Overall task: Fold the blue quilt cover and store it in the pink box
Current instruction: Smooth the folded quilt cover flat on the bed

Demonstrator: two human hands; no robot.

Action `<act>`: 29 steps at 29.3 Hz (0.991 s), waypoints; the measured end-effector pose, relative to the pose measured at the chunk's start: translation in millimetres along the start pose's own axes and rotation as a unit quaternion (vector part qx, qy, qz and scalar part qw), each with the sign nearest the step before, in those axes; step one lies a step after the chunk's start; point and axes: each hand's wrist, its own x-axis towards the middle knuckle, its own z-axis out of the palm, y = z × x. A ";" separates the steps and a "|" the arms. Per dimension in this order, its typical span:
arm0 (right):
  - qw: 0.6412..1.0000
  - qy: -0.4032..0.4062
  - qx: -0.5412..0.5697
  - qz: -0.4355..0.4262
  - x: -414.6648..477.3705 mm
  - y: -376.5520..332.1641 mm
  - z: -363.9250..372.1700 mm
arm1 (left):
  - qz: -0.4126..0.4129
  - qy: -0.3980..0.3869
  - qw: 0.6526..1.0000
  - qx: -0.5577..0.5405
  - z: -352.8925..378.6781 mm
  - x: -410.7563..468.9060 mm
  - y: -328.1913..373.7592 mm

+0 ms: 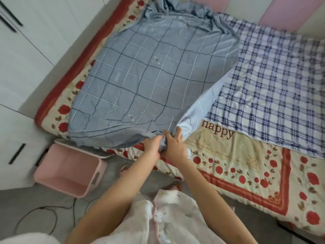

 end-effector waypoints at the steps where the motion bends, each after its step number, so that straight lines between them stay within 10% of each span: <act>1: 0.999 0.032 0.013 0.008 2.8 -9.7 2.3 | -0.001 -0.011 1.000 -0.002 0.2 -3.9 3.3; 10: 0.987 0.104 0.019 0.125 43.3 -89.9 -24.9 | 0.173 -0.027 0.977 0.121 -84.6 47.2 60.8; 16: 0.980 0.136 0.022 0.143 51.6 -151.6 -42.2 | 0.216 -0.084 0.800 0.553 -137.8 116.5 98.5; 29: 0.952 0.264 0.091 0.128 71.5 -239.6 -68.9 | 0.217 -0.101 0.755 0.611 -139.7 167.2 154.7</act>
